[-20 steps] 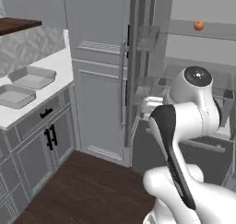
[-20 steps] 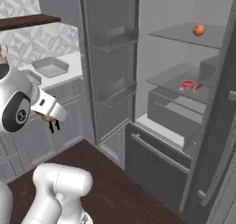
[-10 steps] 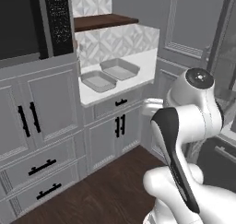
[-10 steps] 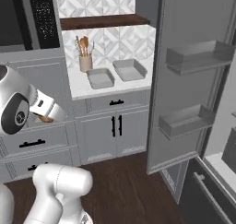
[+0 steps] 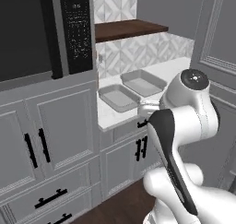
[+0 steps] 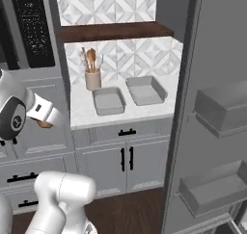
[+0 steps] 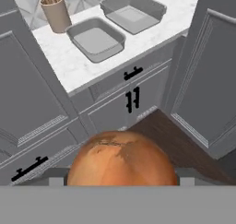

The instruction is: Place one onion and one steak in each tupperware on the nearby counter, to pack two identical lunches.

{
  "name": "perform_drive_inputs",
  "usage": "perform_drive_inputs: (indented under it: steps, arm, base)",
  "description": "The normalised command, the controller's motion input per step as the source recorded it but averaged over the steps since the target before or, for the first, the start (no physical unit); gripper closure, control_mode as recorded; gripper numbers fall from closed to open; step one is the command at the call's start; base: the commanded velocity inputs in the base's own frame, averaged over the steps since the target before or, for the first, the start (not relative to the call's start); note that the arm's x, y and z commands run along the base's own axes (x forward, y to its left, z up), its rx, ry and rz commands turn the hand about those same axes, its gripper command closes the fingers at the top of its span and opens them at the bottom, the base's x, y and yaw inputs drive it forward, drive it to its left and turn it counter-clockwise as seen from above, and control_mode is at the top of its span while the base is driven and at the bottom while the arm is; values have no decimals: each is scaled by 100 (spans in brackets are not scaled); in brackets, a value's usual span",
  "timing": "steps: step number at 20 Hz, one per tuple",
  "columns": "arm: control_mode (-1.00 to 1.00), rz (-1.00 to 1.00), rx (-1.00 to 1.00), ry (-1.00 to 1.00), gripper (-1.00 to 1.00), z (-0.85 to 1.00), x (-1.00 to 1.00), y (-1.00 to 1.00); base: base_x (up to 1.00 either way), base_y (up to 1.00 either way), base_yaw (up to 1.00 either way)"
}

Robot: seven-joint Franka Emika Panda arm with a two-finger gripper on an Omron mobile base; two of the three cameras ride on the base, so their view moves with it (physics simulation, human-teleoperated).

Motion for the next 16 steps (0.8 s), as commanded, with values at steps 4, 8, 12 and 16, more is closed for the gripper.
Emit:
perform_drive_inputs:
  steps: [4,8,12,16]
  arm:
    - [100,0,0,0,100,0,0,0]
    - [100,0,0,0,100,0,0,0]
    - [-100,1,3,0,100,-1,25,-3]
    - [-100,4,13,0,100,-47,100,0]
  base:
    - [100,-38,2]
    - [100,-19,2]
    - [75,-18,3]
    - [0,0,0]
